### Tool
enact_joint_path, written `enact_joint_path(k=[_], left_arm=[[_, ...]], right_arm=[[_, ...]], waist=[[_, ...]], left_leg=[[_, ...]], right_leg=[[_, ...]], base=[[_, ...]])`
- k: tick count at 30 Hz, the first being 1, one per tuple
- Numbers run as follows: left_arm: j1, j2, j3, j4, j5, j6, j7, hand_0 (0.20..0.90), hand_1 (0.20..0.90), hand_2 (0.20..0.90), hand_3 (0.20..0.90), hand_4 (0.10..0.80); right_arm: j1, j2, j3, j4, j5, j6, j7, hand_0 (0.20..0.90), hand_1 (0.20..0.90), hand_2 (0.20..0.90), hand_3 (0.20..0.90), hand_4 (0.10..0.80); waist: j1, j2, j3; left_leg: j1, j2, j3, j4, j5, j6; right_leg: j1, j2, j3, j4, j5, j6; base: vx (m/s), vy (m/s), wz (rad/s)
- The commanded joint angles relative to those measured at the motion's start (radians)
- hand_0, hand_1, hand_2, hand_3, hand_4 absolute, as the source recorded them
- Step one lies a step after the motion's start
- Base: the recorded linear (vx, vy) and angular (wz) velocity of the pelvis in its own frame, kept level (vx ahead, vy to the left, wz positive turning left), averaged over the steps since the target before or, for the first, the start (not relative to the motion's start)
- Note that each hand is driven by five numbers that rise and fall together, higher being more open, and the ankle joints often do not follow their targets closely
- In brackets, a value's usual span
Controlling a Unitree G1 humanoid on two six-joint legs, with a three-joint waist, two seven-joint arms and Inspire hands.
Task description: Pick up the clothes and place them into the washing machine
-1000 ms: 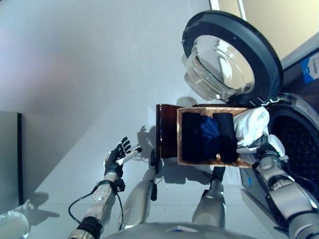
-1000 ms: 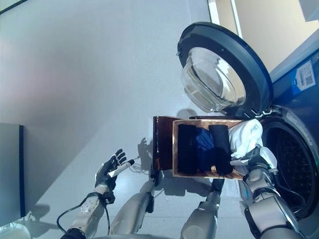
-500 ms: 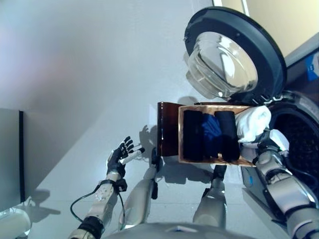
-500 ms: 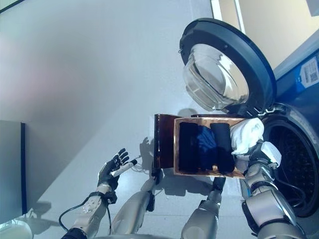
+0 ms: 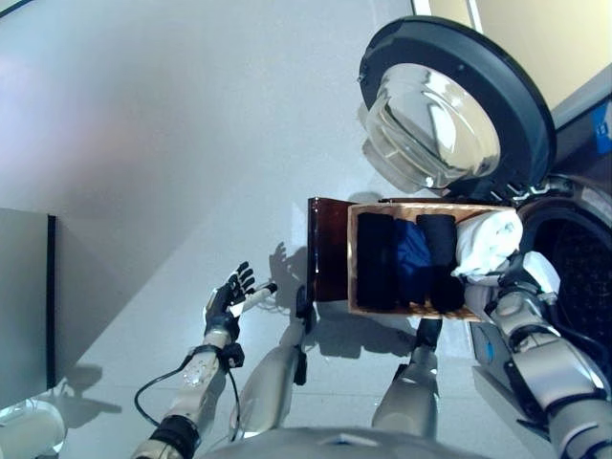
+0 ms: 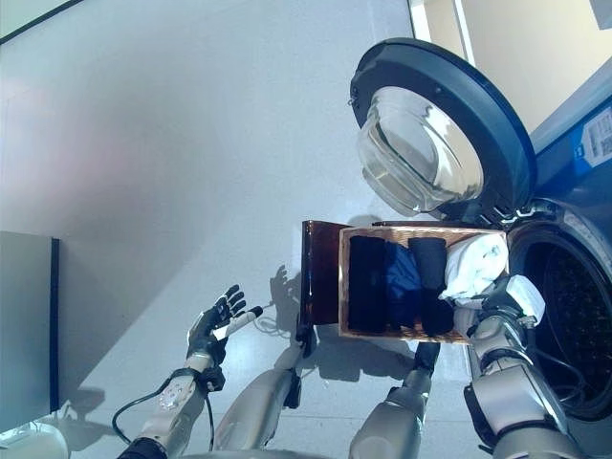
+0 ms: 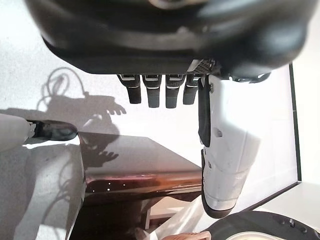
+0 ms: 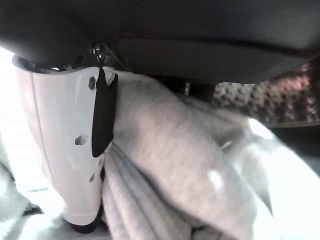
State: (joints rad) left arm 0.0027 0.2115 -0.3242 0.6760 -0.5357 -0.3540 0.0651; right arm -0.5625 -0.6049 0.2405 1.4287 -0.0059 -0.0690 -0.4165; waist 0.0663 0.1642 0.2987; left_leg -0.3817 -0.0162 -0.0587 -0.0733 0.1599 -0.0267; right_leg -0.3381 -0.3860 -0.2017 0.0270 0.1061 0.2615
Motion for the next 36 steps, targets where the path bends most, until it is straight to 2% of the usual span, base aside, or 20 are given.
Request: enact_joint_path(k=[1, 5, 6, 8, 11, 13, 15, 17, 23, 29, 36], left_arm=[[0.014, 0.038, 0.035, -0.004, 0.007, -0.057, 0.026, 0.9, 0.9, 0.9, 0.9, 0.8], [0.002, 0.034, 0.046, 0.018, -0.008, -0.065, 0.043, 0.9, 0.9, 0.9, 0.9, 0.8], [-0.001, 0.03, 0.063, 0.025, -0.021, -0.075, 0.055, 0.9, 0.9, 0.9, 0.9, 0.8], [0.008, 0.031, 0.074, 0.007, -0.026, -0.081, 0.057, 0.9, 0.9, 0.9, 0.9, 0.8], [0.014, 0.028, 0.083, 0.004, -0.03, -0.089, 0.058, 0.9, 0.9, 0.9, 0.9, 0.8], [0.014, 0.021, 0.083, 0.013, -0.037, -0.103, 0.057, 0.9, 0.9, 0.9, 0.9, 0.8], [0.013, 0.016, 0.078, 0.013, -0.038, -0.105, 0.057, 0.9, 0.9, 0.9, 0.9, 0.8], [0.005, 0.005, 0.064, 0.038, -0.04, -0.102, 0.058, 0.9, 0.9, 0.9, 0.9, 0.8], [-0.014, -0.024, 0.028, 0.044, -0.078, -0.087, 0.032, 0.9, 0.9, 0.9, 0.9, 0.8], [-0.003, -0.022, -0.002, 0.026, -0.098, -0.078, 0.006, 0.9, 0.9, 0.9, 0.9, 0.8], [0.007, -0.004, -0.026, -0.002, -0.089, -0.074, -0.008, 0.9, 0.9, 0.9, 0.9, 0.8]], right_arm=[[0.055, 0.008, -0.053, -0.054, 0.158, -0.09, -0.031, 0.2, 0.2, 0.2, 0.2, 0.3], [0.113, 0.029, -0.122, -0.14, 0.264, -0.146, -0.034, 0.2, 0.2, 0.2, 0.2, 0.3], [0.171, 0.063, -0.186, -0.237, 0.371, -0.204, -0.022, 0.2, 0.2, 0.2, 0.2, 0.3], [0.221, 0.093, -0.233, -0.326, 0.428, -0.246, -0.017, 0.2, 0.2, 0.2, 0.2, 0.3], [0.262, 0.123, -0.299, -0.368, 0.521, -0.295, -0.003, 0.2, 0.2, 0.2, 0.2, 0.3], [0.288, 0.18, -0.399, -0.428, 0.676, -0.38, 0.017, 0.2, 0.2, 0.2, 0.2, 0.3], [0.287, 0.197, -0.424, -0.42, 0.725, -0.398, 0.031, 0.2, 0.2, 0.2, 0.2, 0.3], [0.273, 0.245, -0.489, -0.4, 0.883, -0.455, 0.07, 0.2, 0.2, 0.2, 0.2, 0.3], [0.161, 0.317, -0.582, -0.312, 1.281, -0.494, 0.204, 0.2, 0.2, 0.2, 0.2, 0.3], [0.035, 0.24, -0.601, -0.237, 1.351, -0.493, 0.199, 0.2, 0.2, 0.2, 0.2, 0.3], [-0.072, 0.11, -0.61, -0.217, 1.319, -0.492, 0.165, 0.2, 0.2, 0.2, 0.2, 0.3]], waist=[[-0.024, -0.055, -0.043], [-0.049, -0.069, -0.045], [-0.072, -0.078, -0.045], [-0.084, -0.081, -0.045], [-0.094, -0.081, -0.046], [-0.105, -0.075, -0.045], [-0.106, -0.074, -0.048], [-0.108, -0.069, -0.051], [-0.097, -0.047, -0.063], [-0.067, -0.022, -0.071], [-0.04, 0.004, -0.081]], left_leg=[[0.035, 0.054, 0.022, 0.035, -0.092, -0.079], [0.043, 0.057, 0.03, 0.036, -0.098, -0.081], [0.049, 0.061, 0.037, 0.035, -0.101, -0.082], [0.053, 0.064, 0.04, 0.034, -0.103, -0.083], [0.055, 0.066, 0.042, 0.038, -0.106, -0.083], [0.063, 0.067, 0.043, 0.04, -0.115, -0.085], [0.059, 0.064, 0.044, 0.039, -0.11, -0.084], [0.065, 0.061, 0.044, 0.036, -0.115, -0.084], [0.068, 0.051, 0.05, 0.028, -0.118, -0.084], [0.064, 0.035, 0.052, 0.016, -0.116, -0.083], [0.061, 0.026, 0.054, -0.005, -0.106, -0.086]], right_leg=[[-0.125, -0.066, 0.087, 0.06, 0.102, -0.033], [-0.13, -0.06, 0.098, 0.061, 0.101, -0.033], [-0.13, -0.058, 0.103, 0.061, 0.098, -0.032], [-0.129, -0.054, 0.107, 0.062, 0.096, -0.032], [-0.132, -0.053, 0.111, 0.064, 0.092, -0.033], [-0.126, -0.051, 0.11, 0.067, 0.084, -0.031], [-0.128, -0.054, 0.109, 0.063, 0.09, -0.031], [-0.125, -0.057, 0.107, 0.062, 0.089, -0.029], [-0.128, -0.064, 0.109, 0.047, 0.092, -0.026], [-0.144, -0.074, 0.116, 0.04, 0.097, -0.024], [-0.16, -0.078, 0.119, 0.041, 0.098, -0.02]], base=[[0.012, -0.006, -0.03], [0.008, -0.01, -0.03], [0.018, -0.023, -0.05], [0.013, -0.012, -0.12], [0.018, -0.002, -0.08], [0.018, -0.005, -0.05], [0.007, 0.006, -0.07], [0.0, 0.0, 0.0], [0.007, 0.013, 0.0], [0.005, 0.017, -0.03], [0.0, 0.004, -0.01]])
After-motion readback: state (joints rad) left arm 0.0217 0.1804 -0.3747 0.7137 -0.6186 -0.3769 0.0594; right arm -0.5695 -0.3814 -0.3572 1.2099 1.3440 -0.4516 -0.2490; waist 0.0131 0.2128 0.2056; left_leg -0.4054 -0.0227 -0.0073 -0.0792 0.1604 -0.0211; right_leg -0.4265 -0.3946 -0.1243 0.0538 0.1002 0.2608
